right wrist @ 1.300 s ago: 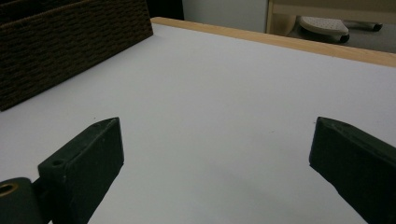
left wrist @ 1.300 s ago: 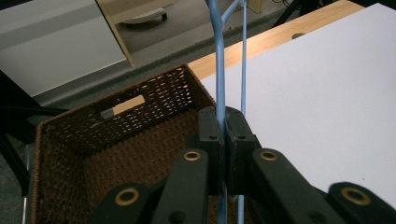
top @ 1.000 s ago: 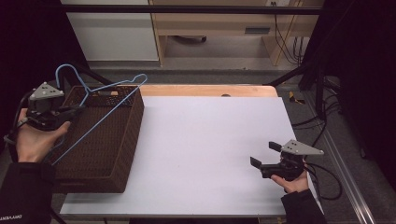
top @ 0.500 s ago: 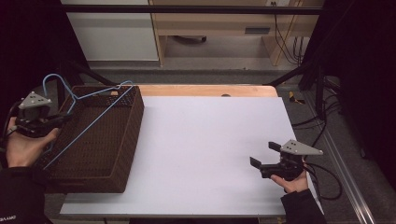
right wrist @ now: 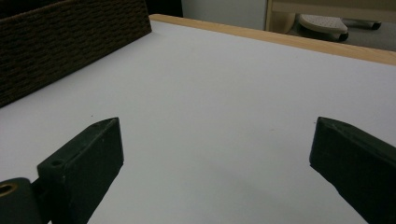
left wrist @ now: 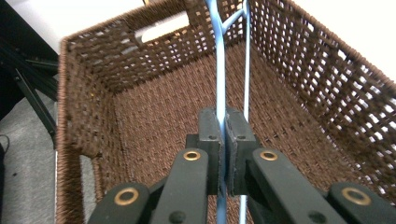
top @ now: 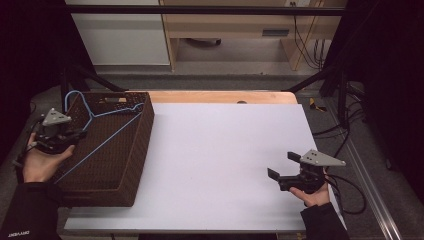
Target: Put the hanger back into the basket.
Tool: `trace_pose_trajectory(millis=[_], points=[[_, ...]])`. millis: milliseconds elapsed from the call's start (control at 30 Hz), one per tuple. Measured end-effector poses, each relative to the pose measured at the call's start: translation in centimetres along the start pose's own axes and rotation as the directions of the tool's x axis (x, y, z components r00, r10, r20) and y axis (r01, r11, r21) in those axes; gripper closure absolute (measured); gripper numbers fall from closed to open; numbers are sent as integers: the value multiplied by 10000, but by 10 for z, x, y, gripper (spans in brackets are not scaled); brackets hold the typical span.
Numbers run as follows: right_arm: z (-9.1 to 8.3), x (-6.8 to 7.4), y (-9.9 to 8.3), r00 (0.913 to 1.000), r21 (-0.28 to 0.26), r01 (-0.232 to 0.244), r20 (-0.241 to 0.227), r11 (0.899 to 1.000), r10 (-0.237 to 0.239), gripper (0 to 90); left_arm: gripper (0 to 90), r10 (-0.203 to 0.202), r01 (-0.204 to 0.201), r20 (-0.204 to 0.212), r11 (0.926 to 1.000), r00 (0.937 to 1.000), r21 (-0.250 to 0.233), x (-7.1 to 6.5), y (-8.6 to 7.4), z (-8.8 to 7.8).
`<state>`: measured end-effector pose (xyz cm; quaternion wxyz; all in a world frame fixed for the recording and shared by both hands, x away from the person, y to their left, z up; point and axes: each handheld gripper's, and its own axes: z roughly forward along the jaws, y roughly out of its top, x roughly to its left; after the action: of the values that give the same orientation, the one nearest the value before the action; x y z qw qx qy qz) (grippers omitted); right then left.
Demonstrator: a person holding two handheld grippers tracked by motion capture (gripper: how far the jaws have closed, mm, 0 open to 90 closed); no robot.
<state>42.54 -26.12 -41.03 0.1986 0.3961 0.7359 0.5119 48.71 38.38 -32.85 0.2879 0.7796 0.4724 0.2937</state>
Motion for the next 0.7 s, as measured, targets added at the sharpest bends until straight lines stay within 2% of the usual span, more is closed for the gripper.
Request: trace_pose_trajectory(millis=[133, 267, 467, 600, 667, 700], points=[[0, 0, 0, 10000, 9, 42, -18, 10000, -42, 33, 871, -21, 21, 24, 10000, 10000, -2, -5, -3, 11], [0, 0, 0, 10000, -16, 54, -8, 10000, -54, 33, 871, 10, -9, -58, 9997, 10000, 244, -7, -7, 24], [0, 0, 0, 10000, 11, 38, -8, 10000, -38, 33, 869, -149, 153, -68, 9974, 9999, 710, -9, -14, 38], [0, 0, 0, 10000, 4, 29, -24, 10000, -29, 33, 861, -482, 482, -18, 9935, 9988, 1027, -7, -19, 44], [0, 0, 0, 10000, 17, 44, -1, 10000, -44, 33, 785, -776, 774, -22, 9909, 9970, 1101, -4, -20, 43], [0, 0, 0, 10000, 2, 43, -1, 10000, -43, 33, 766, -776, 774, -22, 9909, 9970, 1101, -4, -20, 43]])
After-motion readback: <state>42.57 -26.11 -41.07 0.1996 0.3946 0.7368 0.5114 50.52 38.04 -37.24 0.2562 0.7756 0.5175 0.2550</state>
